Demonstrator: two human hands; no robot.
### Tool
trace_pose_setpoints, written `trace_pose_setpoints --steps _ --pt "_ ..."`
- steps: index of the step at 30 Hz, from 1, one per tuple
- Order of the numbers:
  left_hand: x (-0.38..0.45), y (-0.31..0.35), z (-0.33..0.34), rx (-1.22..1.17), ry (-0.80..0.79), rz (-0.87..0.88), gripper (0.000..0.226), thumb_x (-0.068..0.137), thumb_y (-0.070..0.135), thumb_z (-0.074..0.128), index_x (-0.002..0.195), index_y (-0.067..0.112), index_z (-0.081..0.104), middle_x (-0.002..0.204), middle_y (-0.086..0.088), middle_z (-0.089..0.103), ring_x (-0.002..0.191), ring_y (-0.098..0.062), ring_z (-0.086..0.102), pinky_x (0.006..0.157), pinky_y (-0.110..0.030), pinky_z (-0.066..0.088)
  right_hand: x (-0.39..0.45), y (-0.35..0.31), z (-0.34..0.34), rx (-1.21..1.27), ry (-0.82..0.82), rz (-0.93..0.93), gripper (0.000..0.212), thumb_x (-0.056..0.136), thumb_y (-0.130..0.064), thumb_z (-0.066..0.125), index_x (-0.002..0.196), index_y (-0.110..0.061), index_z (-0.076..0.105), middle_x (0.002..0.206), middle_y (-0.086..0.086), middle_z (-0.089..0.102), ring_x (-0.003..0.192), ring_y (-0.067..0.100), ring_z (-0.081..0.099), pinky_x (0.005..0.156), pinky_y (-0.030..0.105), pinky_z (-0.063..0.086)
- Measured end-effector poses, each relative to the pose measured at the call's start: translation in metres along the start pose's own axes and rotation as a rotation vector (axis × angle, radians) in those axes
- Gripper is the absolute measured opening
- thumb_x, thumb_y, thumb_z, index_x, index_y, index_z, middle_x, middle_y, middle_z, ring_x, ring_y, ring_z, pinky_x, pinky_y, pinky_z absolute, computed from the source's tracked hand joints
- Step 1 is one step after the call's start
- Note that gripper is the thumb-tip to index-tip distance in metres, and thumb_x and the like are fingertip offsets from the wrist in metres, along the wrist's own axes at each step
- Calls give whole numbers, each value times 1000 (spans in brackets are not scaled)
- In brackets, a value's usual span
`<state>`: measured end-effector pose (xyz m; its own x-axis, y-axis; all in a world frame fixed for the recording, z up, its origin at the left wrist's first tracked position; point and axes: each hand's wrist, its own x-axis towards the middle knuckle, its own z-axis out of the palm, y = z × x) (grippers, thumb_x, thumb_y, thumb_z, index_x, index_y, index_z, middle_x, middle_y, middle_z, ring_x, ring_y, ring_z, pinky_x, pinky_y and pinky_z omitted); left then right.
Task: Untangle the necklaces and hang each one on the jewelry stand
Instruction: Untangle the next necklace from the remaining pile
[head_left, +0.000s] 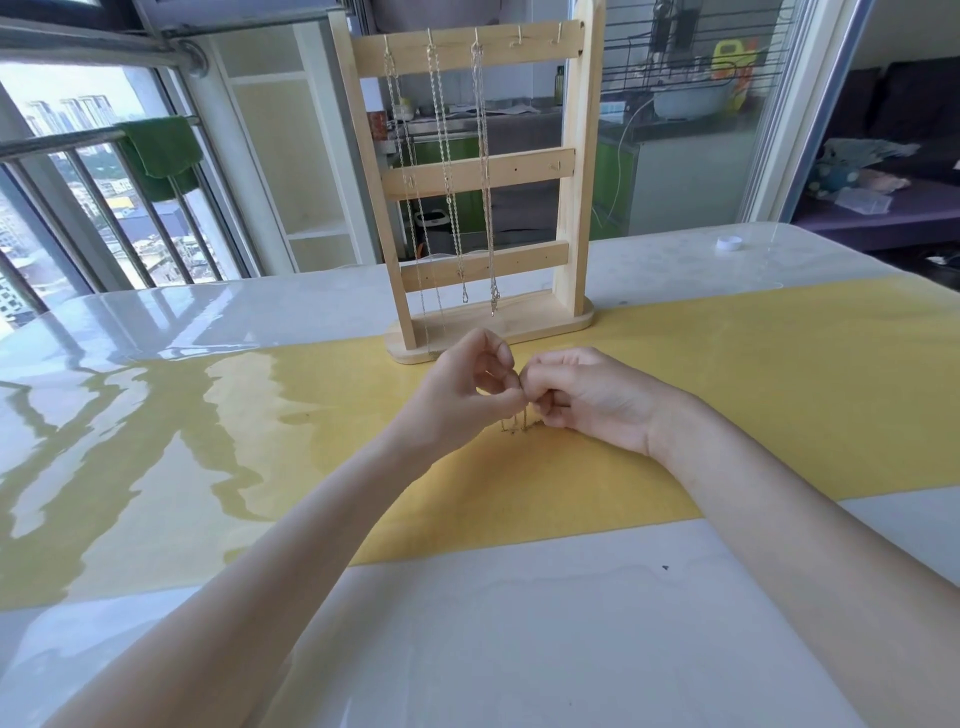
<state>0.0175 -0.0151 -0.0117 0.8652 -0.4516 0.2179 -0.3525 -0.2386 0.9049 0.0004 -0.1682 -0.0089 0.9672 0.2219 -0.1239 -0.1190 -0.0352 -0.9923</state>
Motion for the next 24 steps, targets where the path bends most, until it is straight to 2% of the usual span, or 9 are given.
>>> trace_pose_setpoints --steps 2,4,6,11,14,17,21,24 --pt "-2 1 0 -64 32 -19 27 83 -8 57 83 15 44 64 9 57 63 -12 53 62 -21 47 0 -2 2 -45 14 16 33 83 3 51 55 -14 50 63 3 39 58 12 35 51 22 25" --pt "-2 5 -1 -284 85 -132 26 85 -8 54 83 16 43 69 2 54 59 -9 54 57 -16 47 -1 -6 3 -62 7 13 29 84 0 51 59 -13 50 64 4 40 56 12 36 47 19 26" --pt "-2 8 -1 -488 100 -250 25 86 -5 54 82 17 44 72 0 53 58 -7 54 58 -18 50 0 -8 5 -4 -1 -6 25 86 0 50 64 -13 51 65 3 43 56 11 37 46 18 29" --pt "-1 7 5 -440 159 -311 20 85 -2 57 84 14 45 68 -3 52 54 -9 52 58 -21 53 4 -3 10 140 94 -65 29 84 4 49 61 -13 49 63 2 46 57 11 38 50 21 29" --pt "-4 5 10 -453 122 -377 14 87 1 57 81 13 51 68 -2 52 53 -9 52 59 -22 53 2 -6 9 143 155 -144 31 84 8 50 59 -12 48 65 5 48 58 10 41 49 17 34" --pt "-3 4 5 -541 126 -418 11 89 3 55 83 11 58 72 -1 53 59 -10 53 62 -21 54 1 -7 6 231 156 -147 30 84 11 49 62 -9 49 67 8 54 56 11 43 47 17 36" --pt "0 6 -1 -687 238 -417 13 90 1 50 85 10 58 74 -1 55 68 -12 60 72 -24 56 1 -5 -1 271 184 -91 21 85 9 57 72 -6 53 65 10 62 53 10 48 45 17 39" --pt "1 7 -2 -825 334 -415 16 90 1 50 76 9 53 90 -5 54 79 -16 64 57 -19 54 1 -3 -3 261 266 -70 19 83 10 61 72 -4 56 67 11 64 51 9 51 46 16 43"
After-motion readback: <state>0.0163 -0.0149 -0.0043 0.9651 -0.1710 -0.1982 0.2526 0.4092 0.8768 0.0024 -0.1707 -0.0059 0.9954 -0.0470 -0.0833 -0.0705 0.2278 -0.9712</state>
